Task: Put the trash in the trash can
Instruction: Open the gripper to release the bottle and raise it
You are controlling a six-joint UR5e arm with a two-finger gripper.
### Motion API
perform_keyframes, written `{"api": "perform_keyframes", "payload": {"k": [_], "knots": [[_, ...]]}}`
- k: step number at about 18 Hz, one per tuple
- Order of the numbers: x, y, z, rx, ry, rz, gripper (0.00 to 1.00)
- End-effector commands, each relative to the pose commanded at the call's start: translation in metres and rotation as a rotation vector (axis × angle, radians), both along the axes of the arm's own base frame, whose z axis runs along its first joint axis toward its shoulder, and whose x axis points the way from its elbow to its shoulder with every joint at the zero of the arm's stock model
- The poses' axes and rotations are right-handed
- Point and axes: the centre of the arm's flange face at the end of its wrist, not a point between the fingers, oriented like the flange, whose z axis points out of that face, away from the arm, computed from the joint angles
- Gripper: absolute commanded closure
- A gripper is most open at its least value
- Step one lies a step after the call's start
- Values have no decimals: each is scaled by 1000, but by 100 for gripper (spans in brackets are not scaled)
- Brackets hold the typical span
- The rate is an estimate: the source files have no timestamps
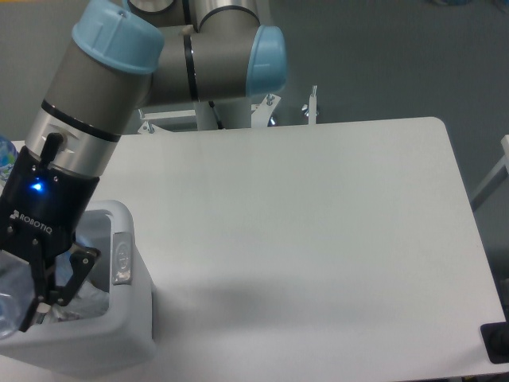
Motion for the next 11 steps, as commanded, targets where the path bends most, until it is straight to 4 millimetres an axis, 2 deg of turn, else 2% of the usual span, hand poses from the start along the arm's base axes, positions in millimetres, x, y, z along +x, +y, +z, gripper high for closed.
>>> {"api": "perform_keyframes", "payload": {"k": [2,5,9,11], "knots": [[-10,-8,-1,-8,4,22,0],[-61,-31,1,-35,35,148,0],[-109,-58,-28,-197,201,395,0],[-128,-72,-25,-243,300,441,0]]}}
